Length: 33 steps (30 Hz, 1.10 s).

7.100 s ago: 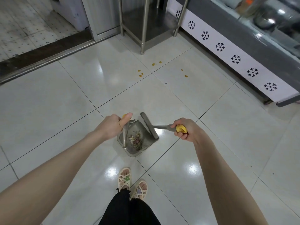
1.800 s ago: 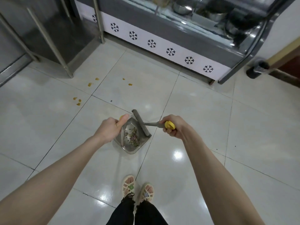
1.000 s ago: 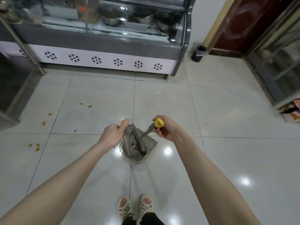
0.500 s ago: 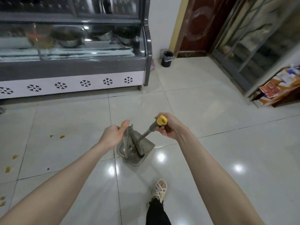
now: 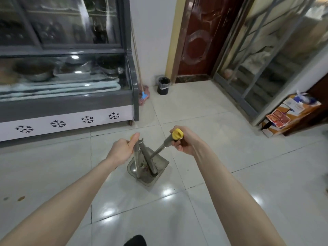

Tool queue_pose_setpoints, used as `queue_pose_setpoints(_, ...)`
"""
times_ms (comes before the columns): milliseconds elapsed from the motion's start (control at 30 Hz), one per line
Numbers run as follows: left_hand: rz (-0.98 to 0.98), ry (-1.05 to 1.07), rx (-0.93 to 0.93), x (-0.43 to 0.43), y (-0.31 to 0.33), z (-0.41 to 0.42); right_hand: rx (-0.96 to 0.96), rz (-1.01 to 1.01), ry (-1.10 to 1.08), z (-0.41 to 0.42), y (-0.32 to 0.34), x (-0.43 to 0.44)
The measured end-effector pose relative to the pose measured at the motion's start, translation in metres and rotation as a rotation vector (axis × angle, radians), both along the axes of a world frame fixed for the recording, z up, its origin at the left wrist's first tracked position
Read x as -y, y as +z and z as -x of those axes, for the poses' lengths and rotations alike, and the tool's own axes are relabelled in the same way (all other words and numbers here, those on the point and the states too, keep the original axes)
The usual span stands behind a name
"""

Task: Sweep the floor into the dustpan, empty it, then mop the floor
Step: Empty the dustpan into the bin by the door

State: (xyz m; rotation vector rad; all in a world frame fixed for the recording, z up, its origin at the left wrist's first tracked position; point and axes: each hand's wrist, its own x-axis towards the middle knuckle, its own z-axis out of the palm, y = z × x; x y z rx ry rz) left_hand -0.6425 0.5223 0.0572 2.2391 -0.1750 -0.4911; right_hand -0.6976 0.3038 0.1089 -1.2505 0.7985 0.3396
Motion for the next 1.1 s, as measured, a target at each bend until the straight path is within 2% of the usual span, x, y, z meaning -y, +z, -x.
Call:
queue_pose_setpoints(233, 0.013, -0.084, 0.061, 0.128, 0.005, -0.115, 0.036, 0.012, -0.084, -0.099, 0.008, 0.126)
queue_pose_setpoints(467, -0.001, -0.125, 0.029, 0.250, 0.007, -0.255, 0.018, 0.041, -0.165, -0.229, 0.017, 0.243)
queue_pose_setpoints(600, 0.059, -0.127, 0.024, 0.308, 0.007, -0.329, 0.012, 0.047, -0.180, -0.294, 0.025, 0.300)
queue_pose_setpoints(700, 0.016, -0.142, 0.038, 0.348, 0.007, -0.378, 0.018, 0.042, -0.184, -0.342, 0.024, 0.342)
queue_pose_setpoints(867, -0.023, -0.121, 0.079, 0.405, 0.001, -0.450, 0.012, 0.061, -0.139, -0.422, 0.021, 0.411)
queue_pose_setpoints(1100, -0.081, -0.008, 0.076, 0.497, -0.001, -0.562, -0.026, 0.097, 0.064, -0.560, 0.012, 0.509)
